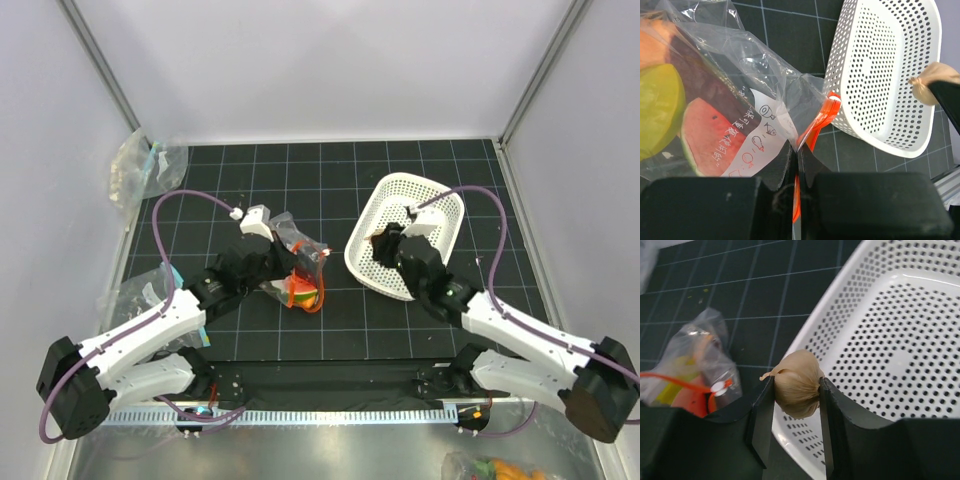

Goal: Place the food in the zip-top bag and seal the zipper
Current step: Place the fake food in the zipper food storage bag, then adjust the zipper food storage bag at the center of the board.

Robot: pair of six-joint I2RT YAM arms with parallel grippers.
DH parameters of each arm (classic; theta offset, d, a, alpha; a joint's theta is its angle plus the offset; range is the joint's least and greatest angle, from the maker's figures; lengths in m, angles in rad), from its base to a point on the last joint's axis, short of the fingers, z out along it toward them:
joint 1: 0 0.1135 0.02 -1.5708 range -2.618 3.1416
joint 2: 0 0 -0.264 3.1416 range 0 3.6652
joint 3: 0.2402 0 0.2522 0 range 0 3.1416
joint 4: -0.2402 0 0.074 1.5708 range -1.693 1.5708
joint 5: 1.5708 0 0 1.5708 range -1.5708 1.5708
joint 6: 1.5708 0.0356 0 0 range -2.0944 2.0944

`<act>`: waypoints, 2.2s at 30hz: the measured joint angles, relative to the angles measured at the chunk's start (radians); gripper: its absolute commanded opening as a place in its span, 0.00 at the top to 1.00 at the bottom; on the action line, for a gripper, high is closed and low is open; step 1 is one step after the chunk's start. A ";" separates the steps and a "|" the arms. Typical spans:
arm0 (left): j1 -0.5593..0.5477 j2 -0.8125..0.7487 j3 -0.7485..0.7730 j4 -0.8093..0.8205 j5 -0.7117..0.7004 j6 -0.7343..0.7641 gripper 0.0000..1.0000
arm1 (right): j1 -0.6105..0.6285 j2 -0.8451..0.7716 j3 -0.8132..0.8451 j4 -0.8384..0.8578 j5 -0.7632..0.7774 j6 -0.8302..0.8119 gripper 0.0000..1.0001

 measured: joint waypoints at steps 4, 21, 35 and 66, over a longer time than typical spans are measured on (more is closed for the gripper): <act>0.000 0.005 0.004 0.000 0.011 0.000 0.94 | 0.063 -0.111 -0.104 0.157 -0.121 -0.123 0.74; 0.000 -0.006 0.005 0.089 0.164 0.011 1.00 | 0.247 0.101 -0.097 0.382 -0.539 -0.377 0.77; -0.015 -0.083 -0.044 0.247 0.372 0.049 1.00 | 0.251 0.140 -0.060 0.374 -0.402 -0.375 0.14; -0.016 -0.111 -0.035 0.050 -0.042 0.026 1.00 | 0.250 0.287 0.029 0.257 -0.216 -0.256 0.63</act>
